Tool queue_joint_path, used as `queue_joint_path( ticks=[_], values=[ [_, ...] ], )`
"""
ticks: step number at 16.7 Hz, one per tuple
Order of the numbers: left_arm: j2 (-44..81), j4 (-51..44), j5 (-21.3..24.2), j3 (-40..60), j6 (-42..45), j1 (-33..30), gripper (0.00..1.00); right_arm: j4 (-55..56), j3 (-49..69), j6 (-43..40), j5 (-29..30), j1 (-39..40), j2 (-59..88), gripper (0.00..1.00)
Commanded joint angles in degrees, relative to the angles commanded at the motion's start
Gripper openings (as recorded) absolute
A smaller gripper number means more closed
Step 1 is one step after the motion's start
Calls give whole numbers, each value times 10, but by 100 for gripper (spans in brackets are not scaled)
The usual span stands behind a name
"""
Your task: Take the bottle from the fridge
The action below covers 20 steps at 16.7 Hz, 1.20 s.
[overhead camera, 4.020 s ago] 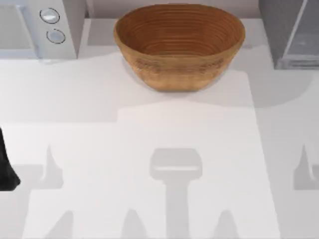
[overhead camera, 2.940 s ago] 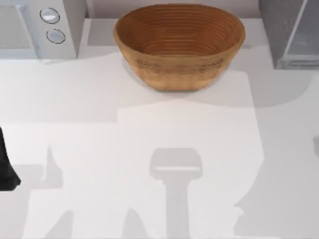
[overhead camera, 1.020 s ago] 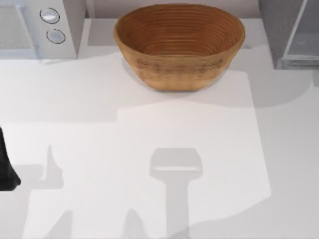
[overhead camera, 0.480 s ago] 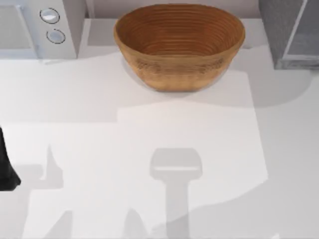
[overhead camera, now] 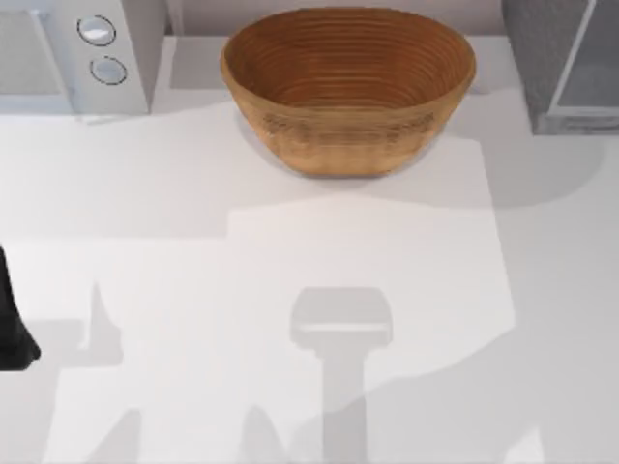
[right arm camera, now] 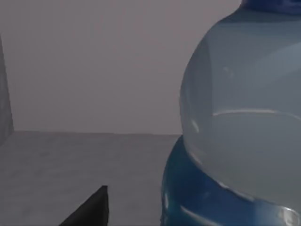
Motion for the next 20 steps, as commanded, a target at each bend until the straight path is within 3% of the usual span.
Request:
queue_joint_path(
  ticks=[13, 20],
  values=[
    [0, 0, 0, 0, 0, 0, 100, 0, 0, 0, 0, 0, 0, 2],
    [0, 0, 0, 0, 0, 0, 100, 0, 0, 0, 0, 0, 0, 0]
  ],
)
